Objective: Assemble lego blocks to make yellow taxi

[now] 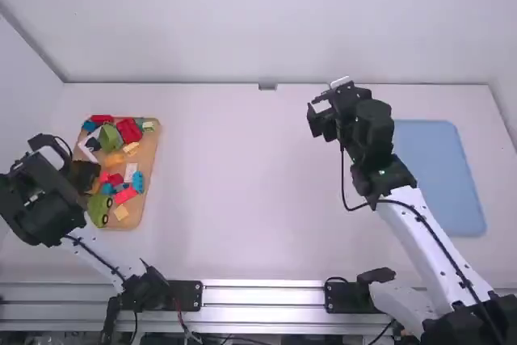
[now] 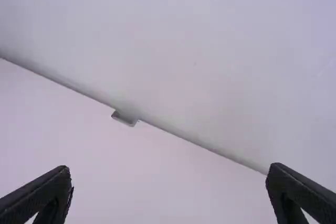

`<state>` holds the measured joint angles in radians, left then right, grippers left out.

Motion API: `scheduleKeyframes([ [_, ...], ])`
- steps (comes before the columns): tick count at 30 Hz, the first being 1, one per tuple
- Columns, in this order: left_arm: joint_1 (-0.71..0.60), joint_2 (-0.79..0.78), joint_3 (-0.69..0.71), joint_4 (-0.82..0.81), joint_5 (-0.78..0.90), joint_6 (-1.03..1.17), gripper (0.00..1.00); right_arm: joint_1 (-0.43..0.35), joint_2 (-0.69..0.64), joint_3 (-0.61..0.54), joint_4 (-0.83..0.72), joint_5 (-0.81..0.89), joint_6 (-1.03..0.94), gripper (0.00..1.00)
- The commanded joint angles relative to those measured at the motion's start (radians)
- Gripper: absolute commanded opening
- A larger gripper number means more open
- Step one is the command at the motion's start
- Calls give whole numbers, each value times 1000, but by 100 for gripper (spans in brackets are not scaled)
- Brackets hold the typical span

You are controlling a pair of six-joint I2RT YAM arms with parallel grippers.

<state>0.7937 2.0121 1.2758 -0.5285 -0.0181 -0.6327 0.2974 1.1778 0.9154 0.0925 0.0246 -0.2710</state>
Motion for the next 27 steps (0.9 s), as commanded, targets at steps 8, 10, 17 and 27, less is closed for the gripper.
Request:
scheduleKeyframes([
  [8,-8,8,-13,65,-23,65,53,5,8,38,-4,-1,6,98],
  [10,-8,8,-12,85,-24,113,55,5,8,38,-6,-1,6,98],
  [17,-8,8,-13,94,-27,140,89,5,8,38,-26,-1,5,99],
  [27,-9,8,-14,108,-24,152,74,5,8,38,-37,-2,6,98],
])
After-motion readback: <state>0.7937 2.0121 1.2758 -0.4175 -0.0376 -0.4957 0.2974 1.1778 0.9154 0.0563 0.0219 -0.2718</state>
